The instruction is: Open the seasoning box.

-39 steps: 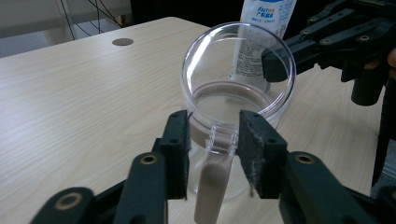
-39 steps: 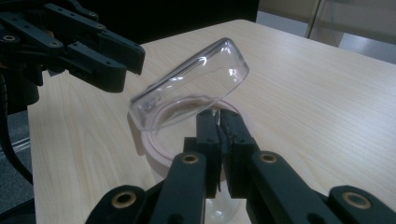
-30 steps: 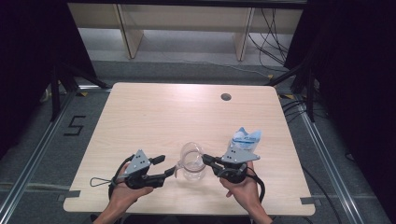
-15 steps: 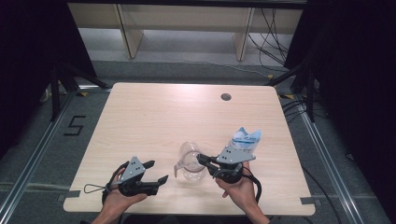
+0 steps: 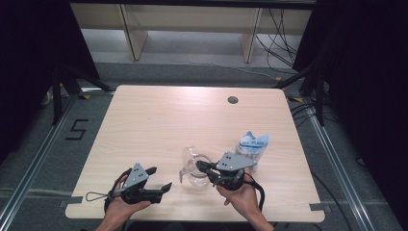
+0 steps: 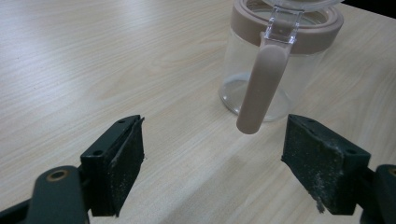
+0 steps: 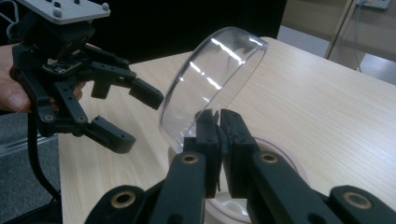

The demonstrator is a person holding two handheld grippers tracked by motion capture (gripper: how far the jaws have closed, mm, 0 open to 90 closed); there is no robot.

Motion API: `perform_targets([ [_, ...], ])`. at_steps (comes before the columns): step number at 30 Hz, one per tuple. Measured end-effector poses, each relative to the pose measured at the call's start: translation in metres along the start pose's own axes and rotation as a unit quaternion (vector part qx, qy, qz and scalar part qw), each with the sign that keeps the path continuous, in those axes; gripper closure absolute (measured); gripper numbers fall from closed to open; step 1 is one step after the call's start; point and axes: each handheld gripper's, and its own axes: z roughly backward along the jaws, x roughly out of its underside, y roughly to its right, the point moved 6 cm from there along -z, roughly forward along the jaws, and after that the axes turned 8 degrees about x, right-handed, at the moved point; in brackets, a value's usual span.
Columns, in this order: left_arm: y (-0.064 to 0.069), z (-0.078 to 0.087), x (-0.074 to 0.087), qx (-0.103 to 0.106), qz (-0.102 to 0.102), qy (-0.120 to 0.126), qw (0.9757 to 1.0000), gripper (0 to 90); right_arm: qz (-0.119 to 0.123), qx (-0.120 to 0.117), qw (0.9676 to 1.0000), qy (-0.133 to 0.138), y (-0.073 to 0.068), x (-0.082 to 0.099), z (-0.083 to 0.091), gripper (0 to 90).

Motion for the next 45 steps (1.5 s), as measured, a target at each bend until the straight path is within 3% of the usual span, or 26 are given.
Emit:
perform_targets([
  [4,0.0,0.0,0.0,-0.001,0.001,0.002,1.0,20.3,0.0,-0.005,1.0,0.0,-0.003,0.0,-0.002,86.9],
  [5,0.0,0.0,0.0,-0.002,0.002,0.002,1.0,20.3,-0.012,-0.01,0.9999,-0.007,-0.007,0.0,-0.003,86.8],
  [10,-0.001,-0.001,0.001,-0.001,0.003,0.004,1.0,20.4,0.001,-0.007,1.0,0.001,-0.008,-0.001,-0.005,86.6],
  [11,-0.001,-0.001,0.0,-0.001,0.004,0.005,1.0,20.4,0.001,-0.017,0.9999,0.0,-0.01,-0.001,-0.006,86.5],
  [12,-0.001,-0.001,0.0,-0.001,0.005,0.007,1.0,20.4,0.006,-0.009,0.9999,-0.002,-0.009,-0.001,-0.005,86.4],
  [13,-0.001,-0.001,0.0,-0.001,0.004,0.004,1.0,20.4,-0.007,-0.01,0.9999,-0.005,-0.013,0.0,-0.007,86.2],
  [14,-0.001,-0.002,0.001,-0.001,0.005,0.004,1.0,20.5,0.013,-0.012,0.9998,0.003,-0.011,-0.002,-0.008,86.1],
  [15,0.0,-0.002,0.001,-0.001,0.007,0.003,1.0,20.5,-0.001,-0.021,0.9997,-0.009,-0.014,0.0,-0.007,86.1],
  [16,0.0,-0.002,0.001,0.0,0.009,0.004,1.0,20.4,0.016,-0.011,0.9998,0.008,-0.013,-0.002,-0.01,86.0],
  [22,0.0,-0.004,0.002,0.004,0.004,0.005,1.0,20.4,0.005,-0.026,0.9996,-0.01,-0.019,-0.001,-0.011,85.5],
  [24,0.0,-0.004,0.001,0.005,0.002,0.007,1.0,20.4,0.018,-0.024,0.9995,-0.002,-0.018,-0.001,-0.012,85.3],
  [28,0.001,-0.003,0.002,0.002,0.008,0.006,0.9999,20.3,0.002,-0.026,0.9996,-0.012,-0.02,0.0,-0.01,83.9],
  [32,0.0,-0.004,0.002,0.004,0.002,0.007,1.0,20.3,0.002,-0.012,0.9999,0.0,-0.014,-0.001,-0.008,81.7],
  [39,0.0,-0.004,0.002,0.002,0.002,0.006,1.0,19.5,-0.028,0.01,0.9995,-0.006,0.004,0.003,0.012,63.1],
  [42,0.0,-0.004,0.002,0.001,0.002,0.006,1.0,19.4,-0.017,0.013,0.9998,0.003,0.01,0.003,0.017,56.9],
  [44,0.0,-0.004,0.002,0.005,0.001,0.011,0.9999,19.3,-0.042,0.013,0.999,-0.002,0.013,0.006,0.027,52.2],
  [45,0.0,-0.004,0.002,0.005,0.001,0.011,0.9999,19.3,-0.042,0.013,0.999,-0.002,0.013,0.006,0.027,52.2],
])
